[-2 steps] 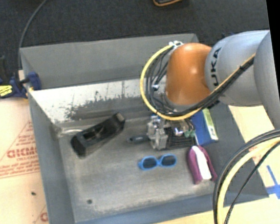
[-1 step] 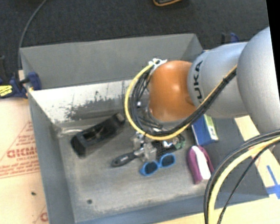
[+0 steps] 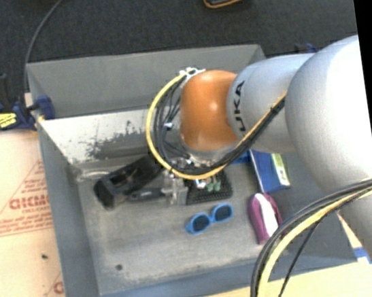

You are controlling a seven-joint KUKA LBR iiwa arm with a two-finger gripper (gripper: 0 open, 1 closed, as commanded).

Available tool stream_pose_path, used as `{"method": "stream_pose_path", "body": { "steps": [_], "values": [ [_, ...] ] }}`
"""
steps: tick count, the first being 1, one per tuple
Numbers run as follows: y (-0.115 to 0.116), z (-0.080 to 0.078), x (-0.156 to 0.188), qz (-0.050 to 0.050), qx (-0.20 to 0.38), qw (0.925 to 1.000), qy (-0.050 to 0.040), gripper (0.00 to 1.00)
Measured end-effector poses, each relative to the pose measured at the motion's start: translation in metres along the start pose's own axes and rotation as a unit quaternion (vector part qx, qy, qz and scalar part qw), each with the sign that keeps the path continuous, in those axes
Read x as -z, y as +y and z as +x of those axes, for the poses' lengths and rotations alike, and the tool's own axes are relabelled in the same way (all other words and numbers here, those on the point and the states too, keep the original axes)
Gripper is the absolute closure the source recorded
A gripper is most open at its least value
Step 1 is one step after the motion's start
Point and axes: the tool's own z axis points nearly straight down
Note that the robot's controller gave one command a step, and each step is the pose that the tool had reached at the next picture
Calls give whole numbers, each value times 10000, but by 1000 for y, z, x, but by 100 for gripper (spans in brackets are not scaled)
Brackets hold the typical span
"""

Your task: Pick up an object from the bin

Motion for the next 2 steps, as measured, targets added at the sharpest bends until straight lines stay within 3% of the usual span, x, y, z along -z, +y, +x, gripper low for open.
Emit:
{"method": "stream_pose_path", "body": {
  "steps": [1,2],
  "values": [
    [-2,3,2,0,132,9999,2,100],
    [21,7,-1,8,2371,9715,-9,100]
  ]
}}
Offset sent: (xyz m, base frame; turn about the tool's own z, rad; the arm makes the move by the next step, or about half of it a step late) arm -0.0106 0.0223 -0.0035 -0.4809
